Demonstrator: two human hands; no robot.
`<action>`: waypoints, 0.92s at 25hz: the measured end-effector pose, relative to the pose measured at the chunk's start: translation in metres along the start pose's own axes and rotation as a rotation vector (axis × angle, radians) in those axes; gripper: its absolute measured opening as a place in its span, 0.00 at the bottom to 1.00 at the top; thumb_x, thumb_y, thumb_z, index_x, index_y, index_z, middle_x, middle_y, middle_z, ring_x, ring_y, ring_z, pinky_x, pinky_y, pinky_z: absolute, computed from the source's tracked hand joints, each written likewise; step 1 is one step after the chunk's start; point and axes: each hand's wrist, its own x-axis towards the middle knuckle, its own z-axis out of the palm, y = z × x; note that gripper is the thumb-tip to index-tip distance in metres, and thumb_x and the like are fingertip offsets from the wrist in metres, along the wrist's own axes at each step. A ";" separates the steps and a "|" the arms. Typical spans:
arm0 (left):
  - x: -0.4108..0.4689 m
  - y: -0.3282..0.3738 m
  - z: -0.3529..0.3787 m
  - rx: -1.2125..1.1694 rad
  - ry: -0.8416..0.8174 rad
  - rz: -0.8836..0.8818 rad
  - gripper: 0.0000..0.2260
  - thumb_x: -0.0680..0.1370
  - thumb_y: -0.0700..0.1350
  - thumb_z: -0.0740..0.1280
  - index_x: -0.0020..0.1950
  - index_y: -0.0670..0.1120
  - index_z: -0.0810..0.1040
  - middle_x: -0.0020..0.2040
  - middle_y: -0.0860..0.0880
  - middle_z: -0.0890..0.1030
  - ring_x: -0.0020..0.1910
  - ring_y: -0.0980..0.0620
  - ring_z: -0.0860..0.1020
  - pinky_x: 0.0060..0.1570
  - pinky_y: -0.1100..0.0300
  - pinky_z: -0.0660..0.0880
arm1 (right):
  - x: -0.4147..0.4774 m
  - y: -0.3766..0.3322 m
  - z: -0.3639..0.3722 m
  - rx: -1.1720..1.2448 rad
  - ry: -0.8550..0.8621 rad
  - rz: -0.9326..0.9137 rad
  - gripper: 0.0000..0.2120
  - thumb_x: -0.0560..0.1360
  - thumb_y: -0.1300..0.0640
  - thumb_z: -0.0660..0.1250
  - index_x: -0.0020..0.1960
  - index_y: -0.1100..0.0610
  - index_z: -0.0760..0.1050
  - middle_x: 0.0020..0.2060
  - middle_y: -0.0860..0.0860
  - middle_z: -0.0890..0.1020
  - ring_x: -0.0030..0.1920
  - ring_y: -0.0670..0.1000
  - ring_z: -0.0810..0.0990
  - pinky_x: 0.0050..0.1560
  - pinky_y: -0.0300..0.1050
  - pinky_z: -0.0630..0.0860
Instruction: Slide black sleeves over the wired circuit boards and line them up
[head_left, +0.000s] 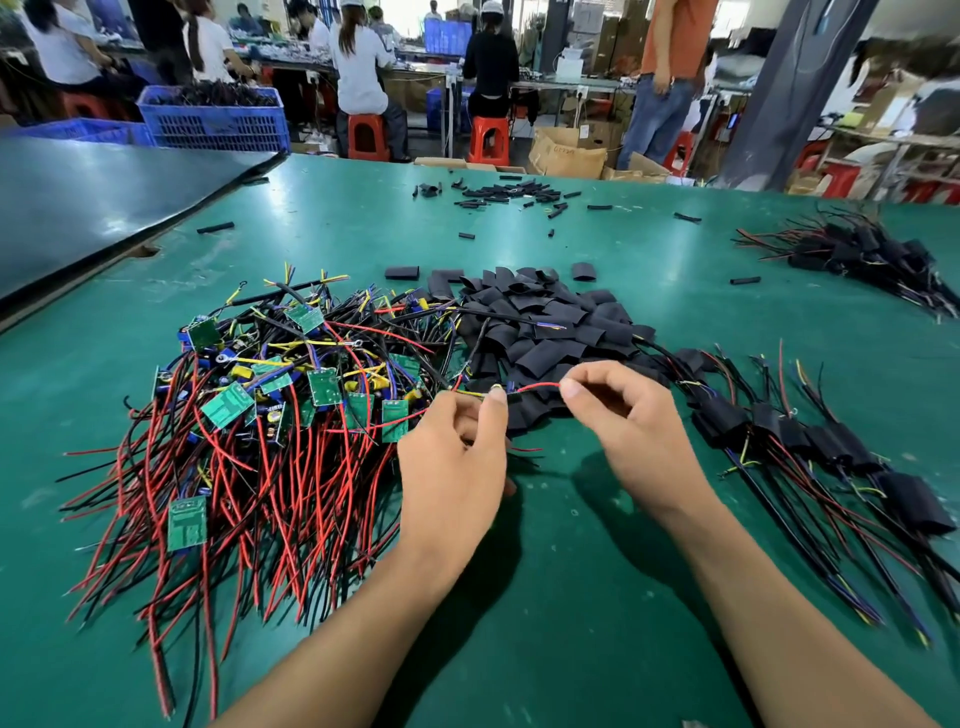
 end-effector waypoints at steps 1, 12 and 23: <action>0.000 0.001 0.000 -0.032 -0.030 -0.039 0.14 0.80 0.55 0.65 0.41 0.46 0.75 0.33 0.50 0.83 0.27 0.47 0.81 0.36 0.48 0.79 | 0.000 -0.002 -0.003 0.065 -0.088 0.050 0.05 0.78 0.61 0.70 0.44 0.54 0.81 0.31 0.41 0.78 0.31 0.40 0.72 0.35 0.30 0.68; 0.001 0.015 -0.004 -0.576 -0.397 -0.394 0.08 0.79 0.42 0.66 0.43 0.40 0.79 0.36 0.42 0.82 0.28 0.48 0.79 0.29 0.61 0.74 | 0.009 0.011 -0.017 0.293 -0.269 0.419 0.11 0.72 0.49 0.75 0.38 0.54 0.79 0.29 0.50 0.68 0.26 0.45 0.61 0.26 0.35 0.55; 0.006 0.013 -0.012 -0.720 -0.910 -0.665 0.10 0.72 0.45 0.67 0.43 0.42 0.85 0.29 0.50 0.76 0.22 0.54 0.70 0.26 0.63 0.70 | -0.002 0.002 -0.001 0.220 -0.323 0.223 0.11 0.82 0.54 0.63 0.58 0.53 0.83 0.55 0.53 0.86 0.55 0.50 0.83 0.58 0.41 0.76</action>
